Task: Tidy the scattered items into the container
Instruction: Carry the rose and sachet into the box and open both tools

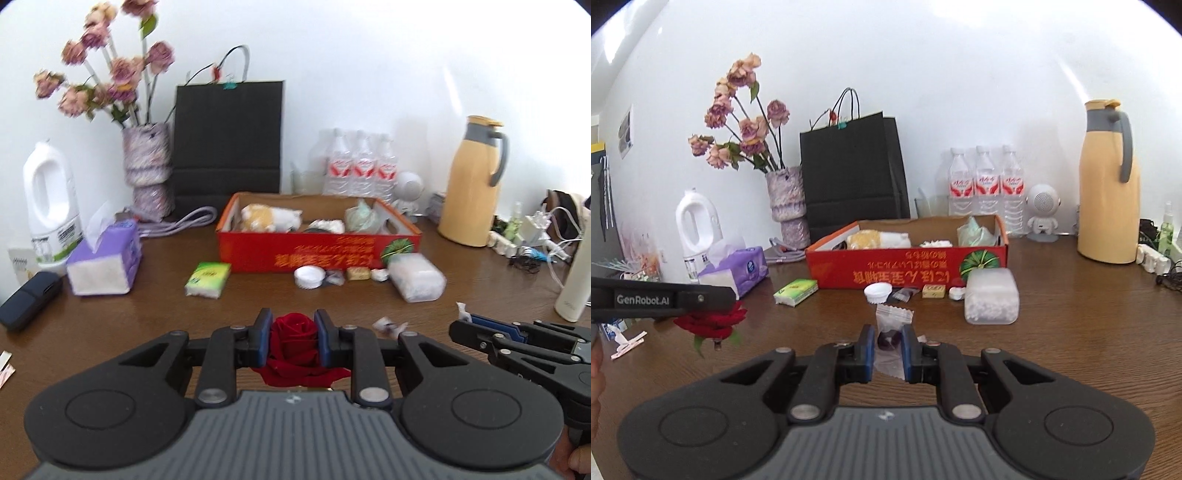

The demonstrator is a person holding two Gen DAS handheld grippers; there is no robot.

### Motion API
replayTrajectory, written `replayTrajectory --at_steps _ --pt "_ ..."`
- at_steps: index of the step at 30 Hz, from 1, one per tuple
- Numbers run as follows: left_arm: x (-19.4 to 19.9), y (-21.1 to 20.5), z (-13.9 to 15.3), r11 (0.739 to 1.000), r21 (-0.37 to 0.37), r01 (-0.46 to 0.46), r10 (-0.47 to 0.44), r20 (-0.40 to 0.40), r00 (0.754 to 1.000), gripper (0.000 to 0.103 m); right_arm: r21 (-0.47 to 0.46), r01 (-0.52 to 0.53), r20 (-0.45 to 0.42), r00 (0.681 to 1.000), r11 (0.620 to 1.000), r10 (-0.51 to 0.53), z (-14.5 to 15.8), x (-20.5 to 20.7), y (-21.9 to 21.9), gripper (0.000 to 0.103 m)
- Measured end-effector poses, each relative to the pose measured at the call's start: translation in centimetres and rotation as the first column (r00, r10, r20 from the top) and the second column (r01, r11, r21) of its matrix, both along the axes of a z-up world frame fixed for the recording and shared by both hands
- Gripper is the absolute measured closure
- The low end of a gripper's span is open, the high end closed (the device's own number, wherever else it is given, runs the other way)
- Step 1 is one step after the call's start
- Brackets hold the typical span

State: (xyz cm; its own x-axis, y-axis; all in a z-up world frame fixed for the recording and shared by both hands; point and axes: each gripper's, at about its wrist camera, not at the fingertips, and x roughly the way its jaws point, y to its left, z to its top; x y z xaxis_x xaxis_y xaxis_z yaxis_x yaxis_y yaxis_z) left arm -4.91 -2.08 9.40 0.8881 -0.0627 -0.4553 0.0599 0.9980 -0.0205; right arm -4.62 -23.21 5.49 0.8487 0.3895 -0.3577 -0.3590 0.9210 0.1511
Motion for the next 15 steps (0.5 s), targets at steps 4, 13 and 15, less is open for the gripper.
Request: replayTrajectory --at_steps 4,13,15 --pt "0.3 -1.6 0.2 1.000 0.014 0.025 -0.025 -0.002 1.000 0.078 0.027 0.016 0.001 1.000 1.000 -0.016 0.1 -0.1 -1.3 0.089" --pt "1.0 -2.0 -0.1 1.000 0.020 0.019 -0.018 -0.026 1.000 0.078 0.038 0.033 -0.016 0.999 0.999 -0.032 -0.1 0.5 -2.3 0.089" --pt "1.1 -1.9 -0.2 1.000 0.018 0.016 -0.016 -0.030 0.999 0.078 0.036 0.034 -0.019 0.999 0.999 -0.033 -0.2 0.6 -2.3 0.089"
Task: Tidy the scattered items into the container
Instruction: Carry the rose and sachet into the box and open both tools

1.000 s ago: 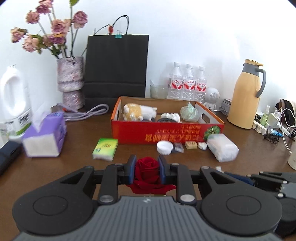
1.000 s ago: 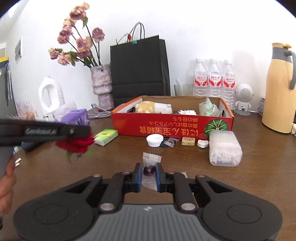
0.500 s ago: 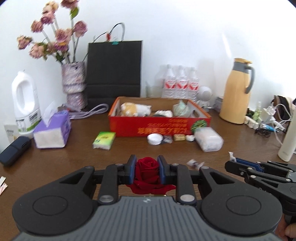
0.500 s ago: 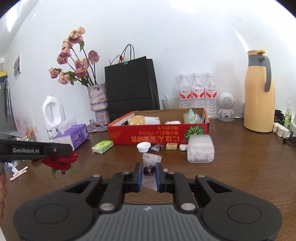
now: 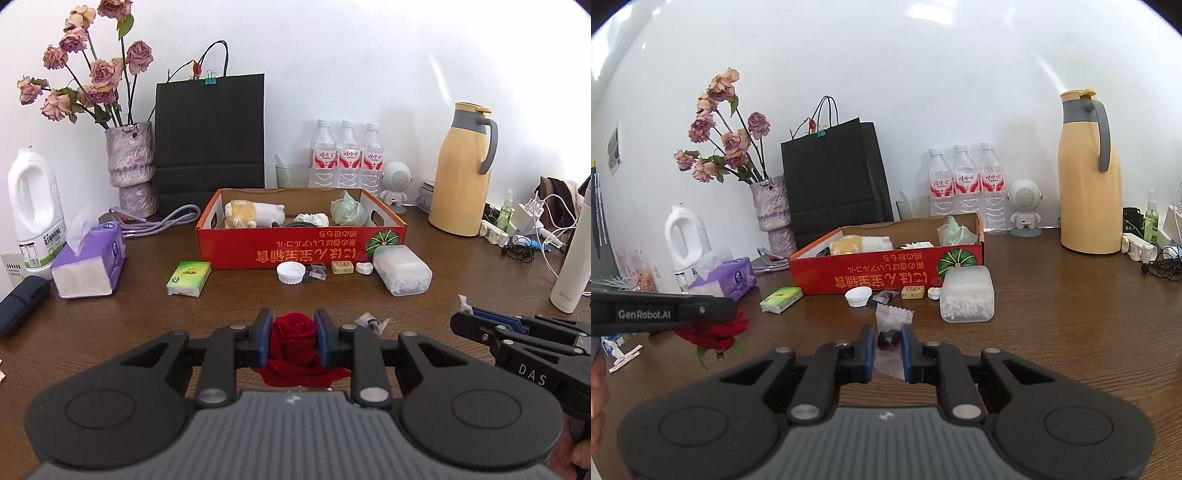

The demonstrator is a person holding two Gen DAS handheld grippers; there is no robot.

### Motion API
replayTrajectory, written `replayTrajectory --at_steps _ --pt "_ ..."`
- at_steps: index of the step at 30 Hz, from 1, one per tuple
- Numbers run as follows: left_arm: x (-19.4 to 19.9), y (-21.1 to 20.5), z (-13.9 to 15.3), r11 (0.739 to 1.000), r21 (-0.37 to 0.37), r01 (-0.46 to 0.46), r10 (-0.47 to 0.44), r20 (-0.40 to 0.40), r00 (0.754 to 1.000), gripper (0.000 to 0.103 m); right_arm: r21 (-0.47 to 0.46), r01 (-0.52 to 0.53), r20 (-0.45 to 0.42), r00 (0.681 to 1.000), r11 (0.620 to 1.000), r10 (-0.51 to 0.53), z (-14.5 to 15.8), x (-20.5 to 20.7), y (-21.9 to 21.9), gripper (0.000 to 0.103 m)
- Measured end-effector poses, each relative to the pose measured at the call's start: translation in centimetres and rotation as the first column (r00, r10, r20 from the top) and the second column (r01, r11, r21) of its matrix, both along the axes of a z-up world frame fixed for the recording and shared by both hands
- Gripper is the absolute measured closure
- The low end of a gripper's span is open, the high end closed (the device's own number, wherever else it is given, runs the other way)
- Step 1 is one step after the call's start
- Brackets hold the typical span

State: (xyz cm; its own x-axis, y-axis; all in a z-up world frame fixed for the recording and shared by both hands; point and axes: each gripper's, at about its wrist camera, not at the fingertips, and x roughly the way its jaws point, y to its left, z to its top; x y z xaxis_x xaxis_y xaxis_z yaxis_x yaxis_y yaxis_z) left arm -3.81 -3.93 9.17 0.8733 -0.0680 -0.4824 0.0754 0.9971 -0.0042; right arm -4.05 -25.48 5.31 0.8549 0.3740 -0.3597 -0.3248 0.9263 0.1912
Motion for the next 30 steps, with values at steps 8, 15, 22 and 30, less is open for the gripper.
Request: replayTrajectory --at_steps 8,15,22,30 --pt "0.8 0.8 0.2 1.000 -0.020 -0.006 0.007 0.025 1.000 0.078 -0.018 0.012 0.012 1.000 1.000 -0.012 0.4 0.3 -0.2 0.089" --pt "4.5 1.2 1.9 0.999 -0.051 -0.002 0.008 0.107 0.994 0.079 -0.015 0.064 0.066 0.996 0.998 -0.063 3.8 3.4 -2.2 0.089" --pt "12.9 2.9 4.0 0.997 -0.070 0.031 -0.022 0.130 0.991 0.079 0.001 0.053 0.066 0.996 0.999 -0.053 7.3 10.1 -3.0 0.089" --pt "27.9 5.6 2.9 0.999 -0.024 0.038 -0.039 -0.054 0.998 0.078 -0.061 -0.049 -0.111 0.993 0.997 0.042 8.9 23.8 0.3 0.089"
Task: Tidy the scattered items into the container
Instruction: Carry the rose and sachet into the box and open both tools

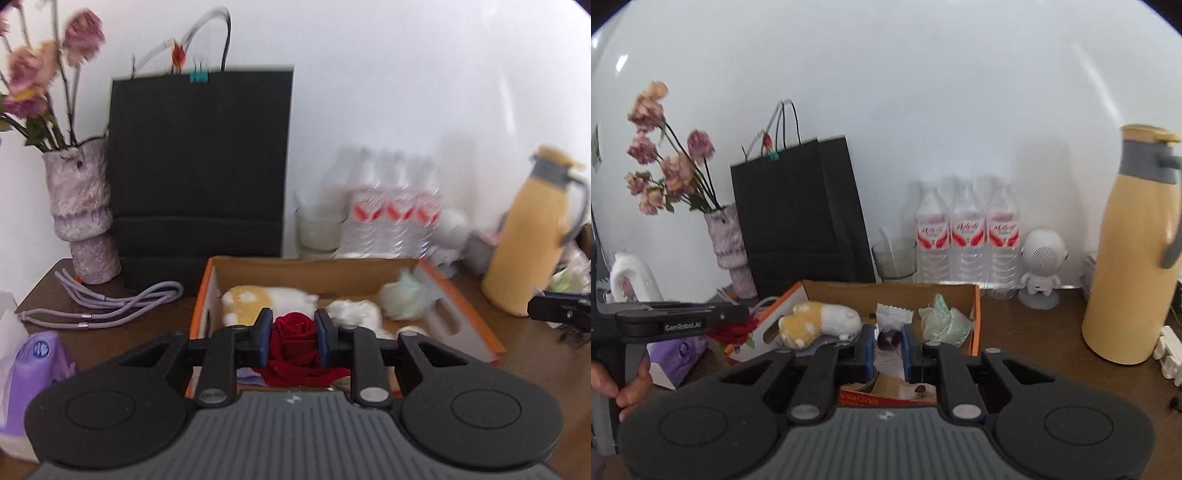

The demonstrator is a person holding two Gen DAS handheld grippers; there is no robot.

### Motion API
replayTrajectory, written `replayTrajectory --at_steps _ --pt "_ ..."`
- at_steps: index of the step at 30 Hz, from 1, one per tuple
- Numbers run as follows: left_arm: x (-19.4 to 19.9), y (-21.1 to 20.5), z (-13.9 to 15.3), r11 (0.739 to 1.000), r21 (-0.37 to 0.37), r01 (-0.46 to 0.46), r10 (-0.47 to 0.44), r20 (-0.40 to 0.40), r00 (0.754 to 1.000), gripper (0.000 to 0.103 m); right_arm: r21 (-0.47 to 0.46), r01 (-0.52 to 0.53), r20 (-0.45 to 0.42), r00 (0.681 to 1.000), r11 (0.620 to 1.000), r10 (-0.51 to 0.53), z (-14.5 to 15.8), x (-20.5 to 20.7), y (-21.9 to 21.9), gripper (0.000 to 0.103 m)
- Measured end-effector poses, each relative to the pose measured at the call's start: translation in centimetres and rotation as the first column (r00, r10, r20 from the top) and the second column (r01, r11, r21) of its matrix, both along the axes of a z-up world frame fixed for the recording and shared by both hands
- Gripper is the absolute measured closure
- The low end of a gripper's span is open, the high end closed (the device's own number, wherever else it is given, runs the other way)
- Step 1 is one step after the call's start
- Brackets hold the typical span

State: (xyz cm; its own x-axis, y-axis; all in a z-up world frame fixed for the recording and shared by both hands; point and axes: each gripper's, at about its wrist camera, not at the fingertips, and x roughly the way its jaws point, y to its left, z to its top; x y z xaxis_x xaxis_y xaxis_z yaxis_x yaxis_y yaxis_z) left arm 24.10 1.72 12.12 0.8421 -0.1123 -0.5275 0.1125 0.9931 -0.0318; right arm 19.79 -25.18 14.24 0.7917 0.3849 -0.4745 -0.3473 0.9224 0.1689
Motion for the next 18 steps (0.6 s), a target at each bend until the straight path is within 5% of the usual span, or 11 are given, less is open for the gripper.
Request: replayTrajectory --at_steps 5,8,11,13,16,18 --pt "5.5 0.9 -4.1 0.999 0.047 0.008 0.000 -0.172 0.985 0.075 -0.079 -0.025 -0.270 0.963 0.997 0.003 -4.5 10.6 3.8 0.089" --pt "6.0 0.6 -5.5 0.994 0.104 0.008 0.010 -0.174 0.985 0.067 -0.131 -0.036 -0.383 0.923 0.991 -0.017 -8.1 13.8 5.9 0.089" --pt "6.0 0.9 -5.3 0.996 0.084 0.018 -0.003 -0.178 0.984 0.059 -0.199 -0.059 -0.433 0.901 0.978 -0.033 -10.2 14.8 7.4 0.085" --pt "5.8 1.4 -4.1 0.998 0.053 0.028 -0.018 -0.176 0.984 0.051 -0.233 -0.040 -0.442 0.894 0.972 -0.070 -10.2 15.2 7.6 0.068" --pt "5.4 2.5 -2.1 1.000 0.002 0.020 -0.019 -0.187 0.982 0.041 -0.220 -0.003 -0.419 0.903 0.976 -0.092 -8.4 15.2 6.6 0.053" --pt "5.5 3.0 -0.9 1.000 -0.027 0.000 -0.006 -0.223 0.975 0.034 -0.199 0.029 -0.407 0.907 0.980 -0.110 -6.7 14.8 5.6 0.052"
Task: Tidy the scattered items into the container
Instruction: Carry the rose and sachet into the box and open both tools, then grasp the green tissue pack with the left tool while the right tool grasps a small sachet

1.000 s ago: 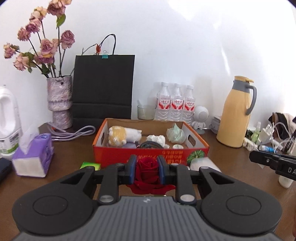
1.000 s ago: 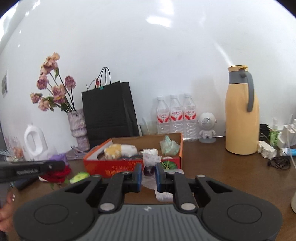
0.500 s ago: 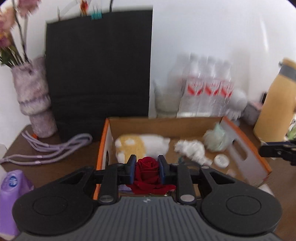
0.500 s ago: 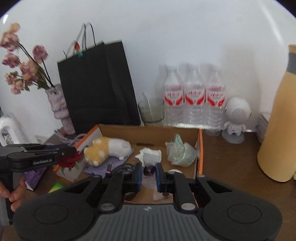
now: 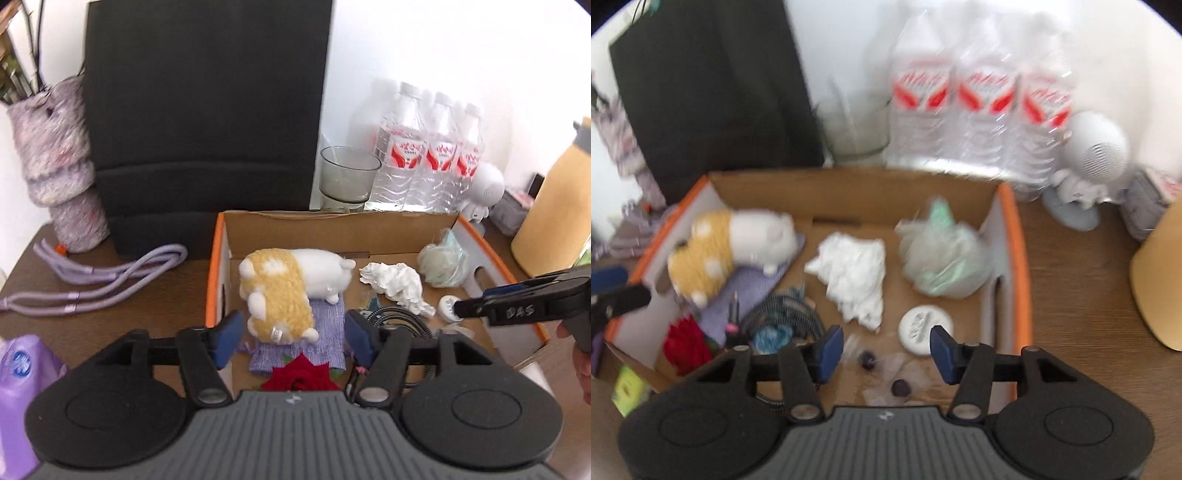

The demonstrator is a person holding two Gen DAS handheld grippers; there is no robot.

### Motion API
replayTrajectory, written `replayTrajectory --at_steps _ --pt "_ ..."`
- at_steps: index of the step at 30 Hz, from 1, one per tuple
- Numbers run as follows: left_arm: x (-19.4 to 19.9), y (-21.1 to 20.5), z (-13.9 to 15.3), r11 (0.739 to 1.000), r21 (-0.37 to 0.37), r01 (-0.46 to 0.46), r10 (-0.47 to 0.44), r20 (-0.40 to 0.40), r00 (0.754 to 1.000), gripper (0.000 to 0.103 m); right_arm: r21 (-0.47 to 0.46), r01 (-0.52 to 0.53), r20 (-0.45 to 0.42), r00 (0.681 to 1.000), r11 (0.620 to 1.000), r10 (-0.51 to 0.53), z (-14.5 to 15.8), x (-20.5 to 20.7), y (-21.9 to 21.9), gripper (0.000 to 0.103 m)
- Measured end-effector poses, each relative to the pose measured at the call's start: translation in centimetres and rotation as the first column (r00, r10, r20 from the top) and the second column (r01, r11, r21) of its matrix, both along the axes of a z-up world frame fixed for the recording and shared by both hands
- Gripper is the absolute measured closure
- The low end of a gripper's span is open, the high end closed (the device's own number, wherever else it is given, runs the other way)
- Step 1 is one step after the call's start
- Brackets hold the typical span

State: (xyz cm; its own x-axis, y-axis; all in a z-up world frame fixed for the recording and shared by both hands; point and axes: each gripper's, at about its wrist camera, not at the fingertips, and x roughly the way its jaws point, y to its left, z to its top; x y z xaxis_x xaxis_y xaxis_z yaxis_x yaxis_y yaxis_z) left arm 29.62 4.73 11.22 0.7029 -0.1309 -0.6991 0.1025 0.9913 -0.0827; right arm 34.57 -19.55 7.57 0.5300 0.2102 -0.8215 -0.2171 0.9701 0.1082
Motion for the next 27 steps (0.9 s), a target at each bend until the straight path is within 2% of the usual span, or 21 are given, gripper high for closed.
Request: replayTrajectory --at_steps 3,4,5,6,8,10,12,13,14,15,18,21,23,27 --pt "-1.0 0.2 1.0 0.998 0.004 -0.069 0.069 -0.033 0.997 0.030 0.018 0.033 0.035 0.999 0.999 -0.034 2.7 -1.7 -1.1 0.043" --pt "-1.7 0.0 1.2 0.996 0.003 -0.084 0.084 -0.028 0.996 0.026 0.026 0.041 0.055 0.998 0.999 -0.042 3.5 -2.6 -1.5 0.036" --pt "-2.6 -0.2 1.4 0.995 -0.002 -0.100 0.100 -0.009 0.995 0.023 0.036 0.045 0.077 0.996 0.998 -0.048 4.3 -3.6 -1.8 0.029" --pt "-3.8 -0.5 1.6 0.993 -0.003 -0.120 0.120 0.021 0.992 0.020 0.048 0.046 0.104 0.993 0.998 -0.051 4.9 -4.8 -2.0 0.027" --pt "-6.7 -1.3 2.1 0.988 0.002 -0.157 0.155 0.129 0.979 0.019 0.061 0.050 0.192 0.980 0.997 -0.061 5.9 -7.5 -2.7 0.025" --pt "-10.3 -2.2 2.3 0.985 -0.017 -0.170 0.167 0.296 0.940 0.008 0.066 0.054 0.338 0.938 0.996 -0.073 6.3 -10.9 -2.9 0.024" --pt "-13.9 -3.2 2.1 0.985 -0.033 -0.168 0.164 0.456 0.875 0.000 0.078 0.042 0.504 0.860 0.996 -0.075 5.9 -14.8 -3.1 0.020" --pt "-15.3 -3.7 1.8 0.985 -0.034 -0.171 0.164 0.509 0.845 0.000 0.084 0.027 0.565 0.822 0.996 -0.070 5.5 -16.6 -3.2 0.014" --pt "-16.5 -4.1 1.5 0.985 -0.032 -0.167 0.157 0.540 0.827 0.000 0.089 0.007 0.605 0.794 0.996 -0.059 5.0 -18.1 -3.3 0.012" --pt "-17.3 -4.4 1.2 0.987 -0.033 -0.159 0.151 0.546 0.824 0.000 0.093 -0.007 0.626 0.778 0.996 -0.053 4.5 -19.3 -3.4 0.012" --pt "-19.2 -4.8 -0.1 0.987 -0.055 -0.150 0.157 0.526 0.836 0.000 0.072 0.000 0.652 0.757 0.997 -0.047 3.4 -21.8 -3.2 0.012" --pt "-21.3 -5.4 -0.7 0.988 -0.018 -0.153 0.140 0.516 0.845 0.000 0.052 0.010 0.670 0.741 0.999 -0.042 2.8 -23.8 -3.4 0.012" --pt "-23.1 -5.6 -0.9 0.987 0.010 -0.158 0.132 0.500 0.856 0.000 0.049 0.029 0.651 0.757 0.998 -0.054 2.8 -25.3 -3.6 0.012" --pt "-27.8 -5.2 -1.8 0.991 0.017 -0.133 0.110 0.464 0.879 0.000 0.073 0.014 0.558 0.828 0.997 -0.053 1.2 -29.0 -4.6 0.012"
